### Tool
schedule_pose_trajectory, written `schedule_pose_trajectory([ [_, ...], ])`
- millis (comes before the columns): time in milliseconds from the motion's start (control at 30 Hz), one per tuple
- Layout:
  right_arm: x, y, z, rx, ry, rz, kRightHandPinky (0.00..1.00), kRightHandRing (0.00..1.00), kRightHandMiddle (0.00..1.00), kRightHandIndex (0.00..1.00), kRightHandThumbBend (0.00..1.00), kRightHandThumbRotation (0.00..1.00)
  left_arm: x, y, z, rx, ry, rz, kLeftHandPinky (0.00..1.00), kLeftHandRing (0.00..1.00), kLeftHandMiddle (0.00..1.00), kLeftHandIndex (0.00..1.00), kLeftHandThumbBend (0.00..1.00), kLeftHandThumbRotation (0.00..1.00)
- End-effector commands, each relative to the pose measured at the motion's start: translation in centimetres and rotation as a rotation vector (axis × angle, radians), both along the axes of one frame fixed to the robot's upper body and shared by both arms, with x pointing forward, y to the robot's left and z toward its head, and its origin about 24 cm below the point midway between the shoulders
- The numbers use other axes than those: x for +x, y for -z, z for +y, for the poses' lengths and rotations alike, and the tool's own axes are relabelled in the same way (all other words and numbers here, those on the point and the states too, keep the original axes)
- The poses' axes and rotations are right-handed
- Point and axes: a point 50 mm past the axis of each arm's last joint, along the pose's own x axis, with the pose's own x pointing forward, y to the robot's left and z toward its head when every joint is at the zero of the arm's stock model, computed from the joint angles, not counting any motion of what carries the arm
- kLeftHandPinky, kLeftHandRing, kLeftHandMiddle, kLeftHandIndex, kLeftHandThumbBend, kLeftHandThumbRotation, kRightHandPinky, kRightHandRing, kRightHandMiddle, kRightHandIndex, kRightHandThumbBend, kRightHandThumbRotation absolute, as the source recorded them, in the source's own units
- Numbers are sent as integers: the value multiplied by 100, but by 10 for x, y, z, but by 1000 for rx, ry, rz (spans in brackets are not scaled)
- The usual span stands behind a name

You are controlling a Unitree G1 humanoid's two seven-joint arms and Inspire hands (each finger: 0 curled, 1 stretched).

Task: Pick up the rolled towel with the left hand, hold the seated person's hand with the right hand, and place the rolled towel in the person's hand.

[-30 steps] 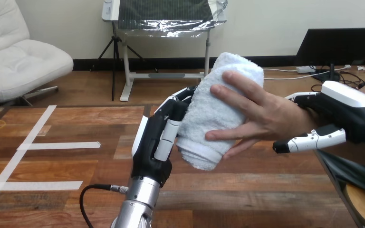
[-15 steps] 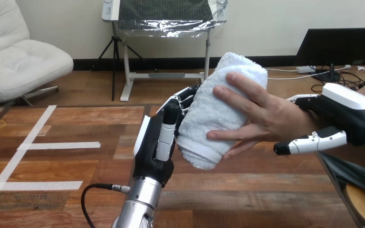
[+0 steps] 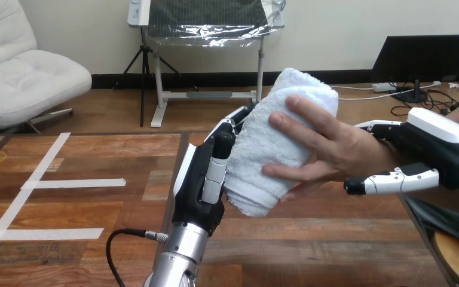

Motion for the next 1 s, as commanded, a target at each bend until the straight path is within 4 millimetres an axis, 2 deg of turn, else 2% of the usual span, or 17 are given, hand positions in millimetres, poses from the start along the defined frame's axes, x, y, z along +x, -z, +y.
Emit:
schedule_pose_trajectory([
  [0,-6,-15,9,69,-31,-106,60,82,86,90,100,76,-7,-25,-31,-173,-5,-71,82,88,89,88,100,100],
  [233,-12,-19,6,167,-11,-145,64,89,92,95,100,81,-9,-27,-24,-164,-21,-91,92,94,93,91,100,100],
  [467,-17,-22,1,260,7,-208,71,95,98,99,100,86,-11,-28,-16,-153,-53,-104,97,96,94,93,100,100],
  [833,-19,-25,-7,397,-4,-306,95,100,100,100,100,98,-16,-26,-8,-158,-72,-98,100,98,94,94,100,100],
  [967,-20,-26,-10,437,-3,-337,98,100,100,100,100,99,-18,-25,-6,-157,-83,-93,100,98,94,95,100,100],
])
